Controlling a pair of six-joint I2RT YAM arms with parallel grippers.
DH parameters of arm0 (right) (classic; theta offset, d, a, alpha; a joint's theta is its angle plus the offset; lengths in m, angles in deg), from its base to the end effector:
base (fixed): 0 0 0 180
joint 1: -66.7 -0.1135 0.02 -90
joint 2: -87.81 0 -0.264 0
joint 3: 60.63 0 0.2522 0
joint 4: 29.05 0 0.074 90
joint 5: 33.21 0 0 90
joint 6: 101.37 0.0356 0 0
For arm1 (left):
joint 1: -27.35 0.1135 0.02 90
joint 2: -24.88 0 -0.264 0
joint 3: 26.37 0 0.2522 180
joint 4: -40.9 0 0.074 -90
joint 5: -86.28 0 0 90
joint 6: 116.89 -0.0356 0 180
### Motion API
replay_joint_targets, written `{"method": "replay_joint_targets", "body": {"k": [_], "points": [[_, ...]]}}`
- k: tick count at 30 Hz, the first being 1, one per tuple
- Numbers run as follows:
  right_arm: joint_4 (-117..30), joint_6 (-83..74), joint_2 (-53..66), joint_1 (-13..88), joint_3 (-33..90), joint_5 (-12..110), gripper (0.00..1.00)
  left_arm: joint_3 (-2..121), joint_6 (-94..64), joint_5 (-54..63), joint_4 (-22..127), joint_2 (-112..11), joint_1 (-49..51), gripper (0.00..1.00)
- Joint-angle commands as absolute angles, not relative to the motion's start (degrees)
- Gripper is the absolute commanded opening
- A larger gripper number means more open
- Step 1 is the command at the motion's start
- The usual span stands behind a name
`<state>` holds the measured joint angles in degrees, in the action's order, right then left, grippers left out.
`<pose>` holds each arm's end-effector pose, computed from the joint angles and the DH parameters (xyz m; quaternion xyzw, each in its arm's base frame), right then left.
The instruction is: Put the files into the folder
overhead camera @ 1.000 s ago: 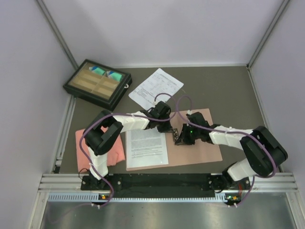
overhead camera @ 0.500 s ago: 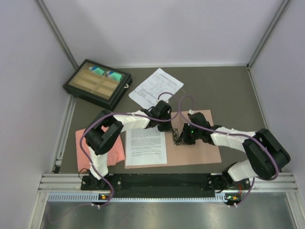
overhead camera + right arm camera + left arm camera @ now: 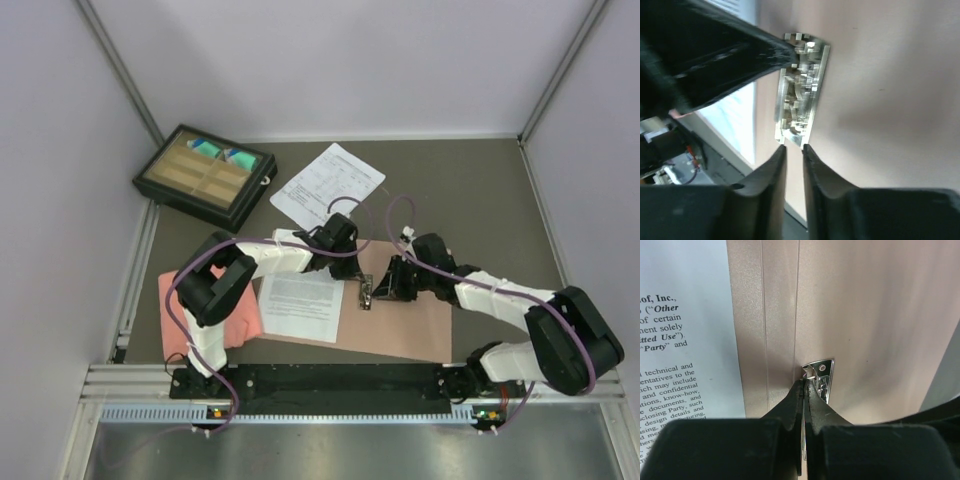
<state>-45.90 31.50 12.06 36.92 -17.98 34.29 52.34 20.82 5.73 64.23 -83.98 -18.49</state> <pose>0.1973 0.1286 0.1498 0.0387 0.9231 0.3466 0.1620 0.2664 -0.2827 0.1490 0.0104 0.9467 -0.2811 0.1569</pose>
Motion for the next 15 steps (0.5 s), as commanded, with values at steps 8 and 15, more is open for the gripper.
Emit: {"method": "replay_joint_targets", "body": {"k": [8, 15], "points": [[-39.3, 27.8, 12.0, 36.0, -20.0, 28.8, 0.29, 47.3, 41.2, 2.5, 60.5, -82.8, -19.0, 0.0], [-39.7, 25.8, 9.1, 36.0, -19.9, 30.4, 0.3, 47.9, 40.4, 3.1, 60.7, -83.8, -19.0, 0.0]]}}
